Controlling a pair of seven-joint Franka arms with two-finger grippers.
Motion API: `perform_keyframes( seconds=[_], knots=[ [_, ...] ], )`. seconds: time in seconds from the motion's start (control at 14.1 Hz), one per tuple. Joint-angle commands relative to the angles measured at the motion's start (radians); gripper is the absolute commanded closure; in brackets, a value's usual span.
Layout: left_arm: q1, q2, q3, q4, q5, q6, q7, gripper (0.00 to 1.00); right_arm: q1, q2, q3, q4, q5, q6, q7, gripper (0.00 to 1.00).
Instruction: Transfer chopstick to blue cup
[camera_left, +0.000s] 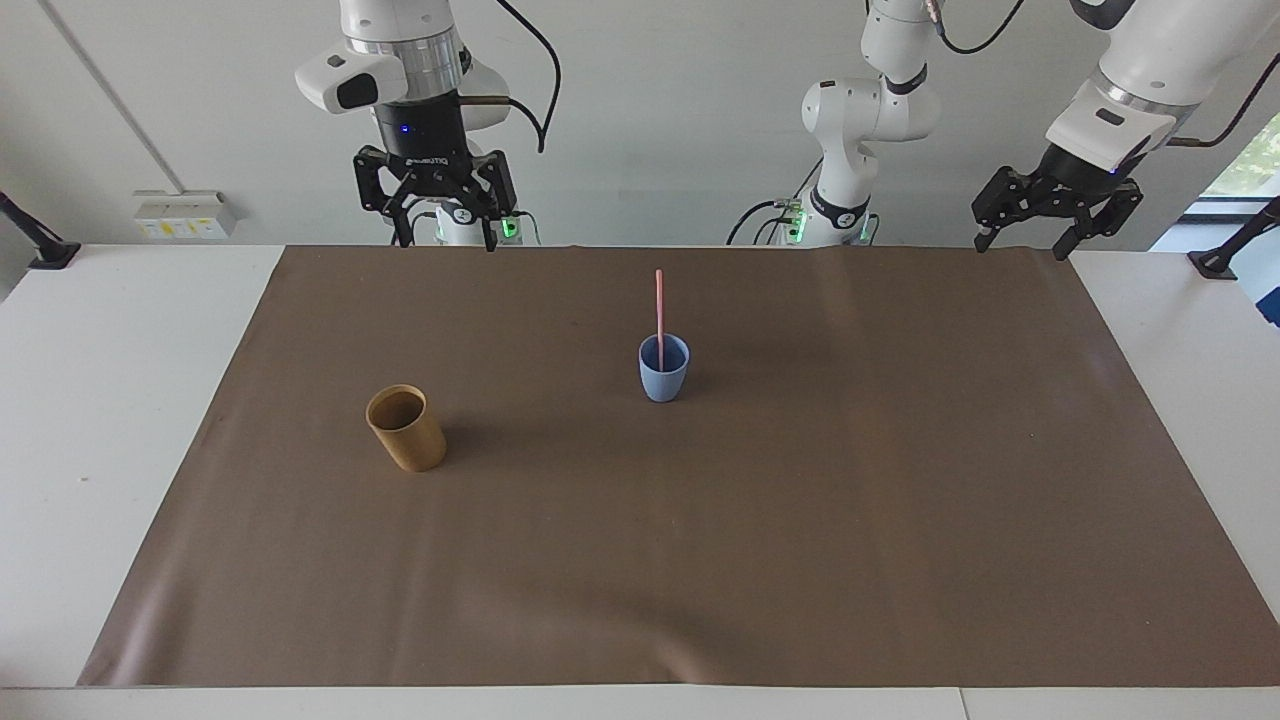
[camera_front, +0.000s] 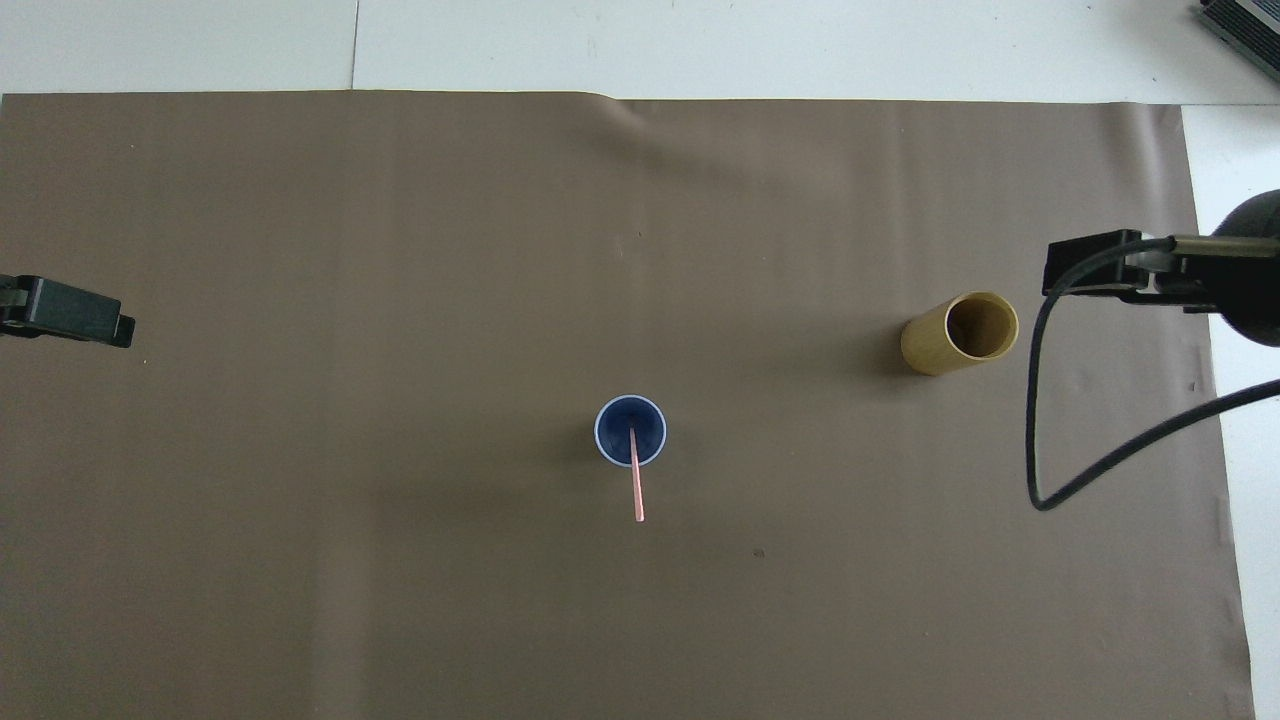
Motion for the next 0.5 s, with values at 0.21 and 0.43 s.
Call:
perform_keyframes(
  seconds=[0.21,0.43],
  knots=[
    [0.009,-0.022,-0.009,-0.023,0.018,-0.003,0.000,0.00,-0.149,-0.060,-0.015,-0.085,0.048,-0.079,-0.147,0.00],
    [0.012,-0.020,-0.009,-0.023,0.018,-0.003,-0.001,0.00,-0.195,-0.055,-0.015,-0.147,0.051,-0.081,-0.139,0.00]
  ],
)
